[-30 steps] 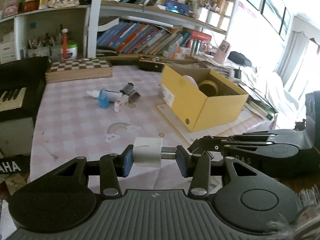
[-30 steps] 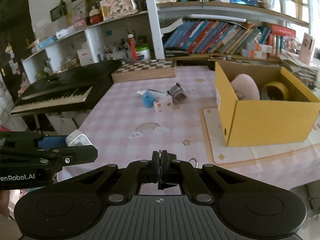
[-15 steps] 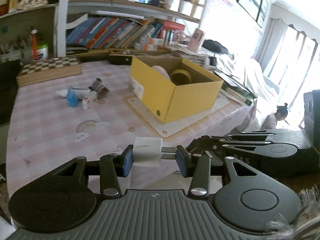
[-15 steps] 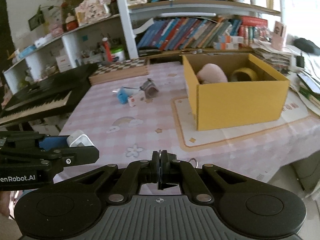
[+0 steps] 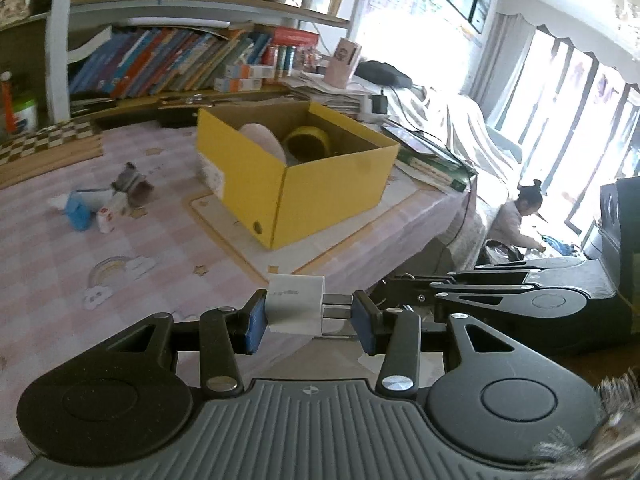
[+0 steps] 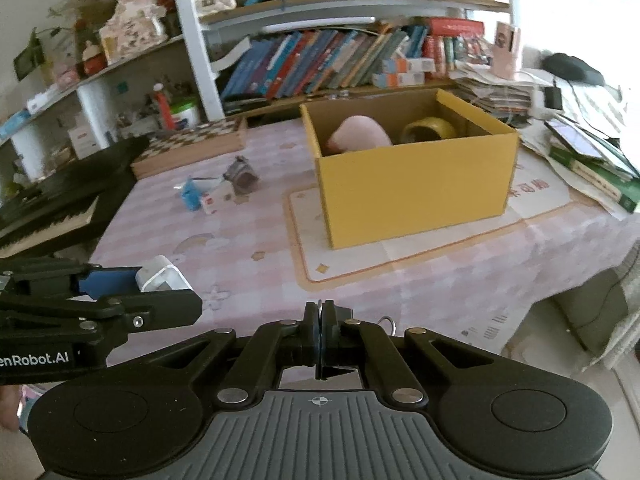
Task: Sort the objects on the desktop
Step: 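Lift the clip and white cube and carry both toward the yellow box, then lower the clip and cube into the yellow box and open both grippers, then withdraw both open grippers up out of the yellow box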
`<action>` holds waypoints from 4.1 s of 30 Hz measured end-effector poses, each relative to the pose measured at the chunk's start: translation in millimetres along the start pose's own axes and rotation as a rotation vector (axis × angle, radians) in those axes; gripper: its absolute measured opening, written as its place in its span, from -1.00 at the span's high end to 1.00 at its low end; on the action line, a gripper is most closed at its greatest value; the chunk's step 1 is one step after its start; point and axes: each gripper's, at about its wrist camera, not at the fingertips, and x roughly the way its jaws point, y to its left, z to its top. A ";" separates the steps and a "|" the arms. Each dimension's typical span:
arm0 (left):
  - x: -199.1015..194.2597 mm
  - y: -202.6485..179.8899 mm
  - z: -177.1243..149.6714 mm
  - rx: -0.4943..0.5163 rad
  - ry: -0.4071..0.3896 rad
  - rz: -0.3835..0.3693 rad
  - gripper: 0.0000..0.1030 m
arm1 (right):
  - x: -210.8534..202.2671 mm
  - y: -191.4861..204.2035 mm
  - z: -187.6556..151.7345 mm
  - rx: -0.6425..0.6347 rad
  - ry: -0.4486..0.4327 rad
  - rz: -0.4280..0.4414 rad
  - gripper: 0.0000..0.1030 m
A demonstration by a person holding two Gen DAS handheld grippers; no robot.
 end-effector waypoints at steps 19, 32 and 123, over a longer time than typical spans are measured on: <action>58.9 -46.7 38.7 0.053 0.020 -0.057 0.19 | 9.2 -70.6 24.8 0.041 0.013 -0.036 0.97; 102.5 -80.3 74.0 0.080 0.004 -0.060 0.19 | 26.2 -121.7 55.8 0.015 0.021 -0.008 0.96; 98.1 -44.0 101.3 -0.117 -0.254 0.332 -1.00 | 87.1 -140.3 143.5 -0.135 -0.105 0.010 0.18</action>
